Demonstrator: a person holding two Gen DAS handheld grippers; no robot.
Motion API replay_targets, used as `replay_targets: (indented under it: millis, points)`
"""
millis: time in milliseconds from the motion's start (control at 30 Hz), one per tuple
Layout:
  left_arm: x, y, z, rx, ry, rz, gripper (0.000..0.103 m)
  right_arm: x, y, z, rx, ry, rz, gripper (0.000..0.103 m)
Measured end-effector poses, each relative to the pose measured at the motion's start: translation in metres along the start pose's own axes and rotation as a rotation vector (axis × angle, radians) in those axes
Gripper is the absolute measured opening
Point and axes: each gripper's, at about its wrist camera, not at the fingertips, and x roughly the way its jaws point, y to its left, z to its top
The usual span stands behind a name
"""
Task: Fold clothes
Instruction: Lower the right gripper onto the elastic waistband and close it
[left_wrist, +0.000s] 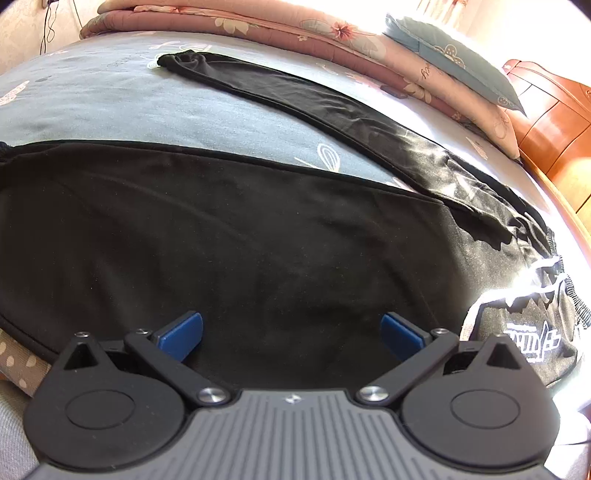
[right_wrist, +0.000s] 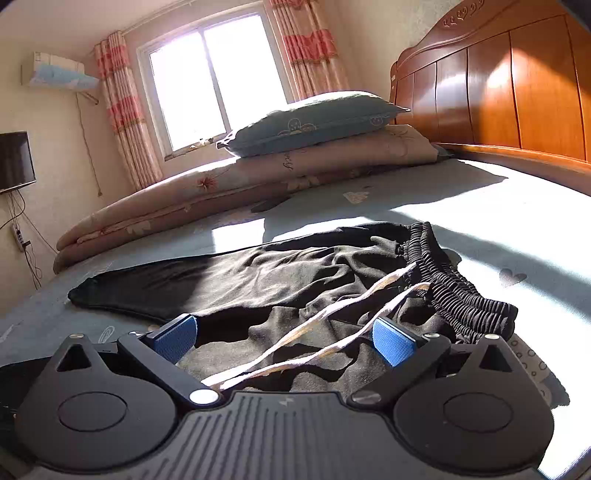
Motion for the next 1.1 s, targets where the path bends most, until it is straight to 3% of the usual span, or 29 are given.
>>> replay_targets:
  millis: [133, 200, 233, 267, 367, 533, 733, 800, 900, 933, 967, 1100]
  points:
    - [-0.002, -0.004, 0.006, 0.031, -0.002, -0.001, 0.102, 0.034, -0.049, 0.047, -0.052, 0.065, -0.09, 0.1]
    - [-0.001, -0.005, 0.009, 0.037, -0.007, -0.008, 0.102, 0.061, -0.08, 0.067, -0.061, 0.149, -0.072, 0.064]
    - [0.0, -0.005, 0.011, 0.038, -0.008, -0.01, 0.102, 0.073, -0.097, 0.073, -0.029, 0.206, -0.063, 0.038]
    - [0.002, -0.005, 0.012, 0.034, -0.003, -0.01, 0.102, 0.082, -0.112, 0.075, 0.008, 0.237, -0.059, 0.024]
    - [0.01, -0.006, 0.016, 0.022, 0.017, -0.005, 0.102, 0.101, -0.147, 0.074, 0.086, 0.31, -0.016, 0.024]
    - [0.024, -0.012, 0.019, 0.038, 0.034, 0.026, 0.102, 0.118, -0.158, 0.054, 0.122, 0.379, 0.031, 0.025]
    - [0.026, -0.014, 0.02, 0.053, 0.036, 0.04, 0.102, 0.114, -0.161, 0.049, 0.195, 0.334, 0.16, 0.032]
    - [0.027, -0.016, 0.02, 0.063, 0.036, 0.051, 0.102, 0.121, -0.165, 0.044, 0.2, 0.384, 0.142, 0.032]
    - [0.029, -0.019, 0.02, 0.088, 0.036, 0.062, 0.102, 0.119, -0.17, 0.038, 0.23, 0.371, 0.158, 0.032]
    - [0.029, -0.02, 0.02, 0.094, 0.035, 0.065, 0.102, 0.117, -0.168, 0.039, 0.223, 0.36, 0.149, 0.028]
    - [0.03, -0.021, 0.019, 0.1, 0.034, 0.068, 0.102, 0.115, -0.166, 0.04, 0.211, 0.347, 0.137, 0.015]
    - [0.029, -0.021, 0.019, 0.102, 0.034, 0.069, 0.102, 0.104, -0.155, 0.049, 0.139, 0.296, 0.041, 0.008]
